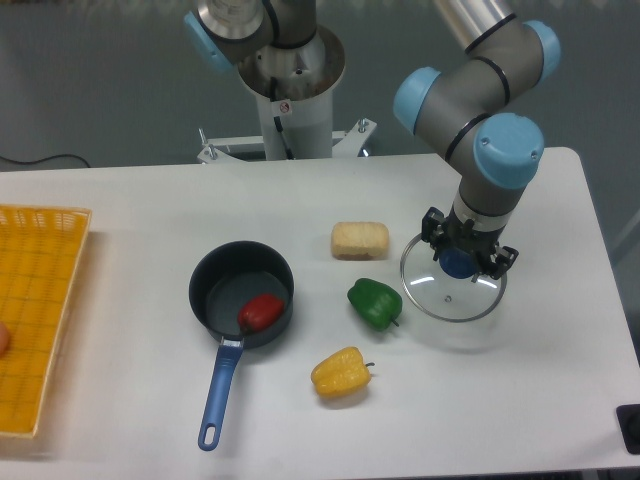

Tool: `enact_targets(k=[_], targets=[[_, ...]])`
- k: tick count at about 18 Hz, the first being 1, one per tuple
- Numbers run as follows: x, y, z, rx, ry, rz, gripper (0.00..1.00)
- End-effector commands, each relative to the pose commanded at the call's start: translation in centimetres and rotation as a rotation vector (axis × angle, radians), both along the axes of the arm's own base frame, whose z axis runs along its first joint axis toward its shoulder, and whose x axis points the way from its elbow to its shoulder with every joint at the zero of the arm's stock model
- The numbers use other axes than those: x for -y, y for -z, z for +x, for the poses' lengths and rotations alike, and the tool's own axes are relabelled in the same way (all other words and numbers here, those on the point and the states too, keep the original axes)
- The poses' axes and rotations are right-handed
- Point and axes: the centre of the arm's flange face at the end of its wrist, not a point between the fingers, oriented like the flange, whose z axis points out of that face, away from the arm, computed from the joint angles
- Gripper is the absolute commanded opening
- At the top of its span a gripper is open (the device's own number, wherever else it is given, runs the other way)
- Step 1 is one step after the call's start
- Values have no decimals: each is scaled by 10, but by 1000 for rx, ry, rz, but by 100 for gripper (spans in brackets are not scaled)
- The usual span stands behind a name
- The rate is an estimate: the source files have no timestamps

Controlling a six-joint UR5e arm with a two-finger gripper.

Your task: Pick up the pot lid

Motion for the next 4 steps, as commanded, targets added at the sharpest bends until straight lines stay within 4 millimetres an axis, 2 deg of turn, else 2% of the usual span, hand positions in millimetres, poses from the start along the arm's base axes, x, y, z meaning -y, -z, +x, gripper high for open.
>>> enact_targets(k=[4], targets=[[1,-1,0,-1,-8,1,63]])
